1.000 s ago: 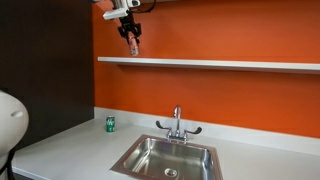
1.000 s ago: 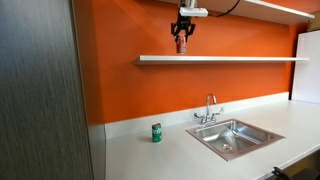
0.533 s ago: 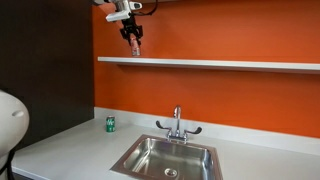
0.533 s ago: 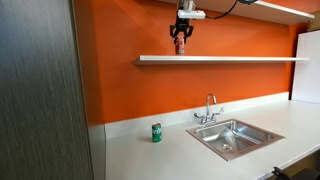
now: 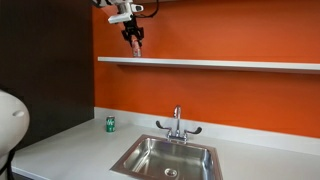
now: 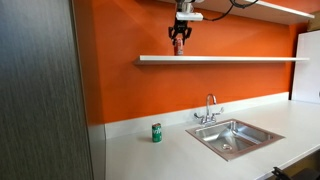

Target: Put the red can on the bottom shelf

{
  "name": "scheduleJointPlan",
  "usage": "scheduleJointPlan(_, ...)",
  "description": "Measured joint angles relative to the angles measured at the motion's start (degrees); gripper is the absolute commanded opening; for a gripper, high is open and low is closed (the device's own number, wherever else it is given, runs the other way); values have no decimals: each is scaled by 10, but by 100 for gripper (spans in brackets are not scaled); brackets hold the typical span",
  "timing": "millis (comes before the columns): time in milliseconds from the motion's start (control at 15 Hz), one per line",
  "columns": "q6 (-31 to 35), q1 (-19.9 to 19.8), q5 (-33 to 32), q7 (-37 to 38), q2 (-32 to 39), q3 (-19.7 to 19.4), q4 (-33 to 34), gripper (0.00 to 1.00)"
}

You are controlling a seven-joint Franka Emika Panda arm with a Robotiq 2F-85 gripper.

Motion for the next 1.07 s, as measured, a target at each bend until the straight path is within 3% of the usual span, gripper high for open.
scheduleJointPlan(533,-16,0,0,1,30,0,37,39)
scheduleJointPlan(667,-18,0,0,3,36,0,46,90)
scheduleJointPlan(867,-25,0,0,10,43,0,57,99)
scheduleJointPlan(1067,-31,0,0,16,51,-3,67,100)
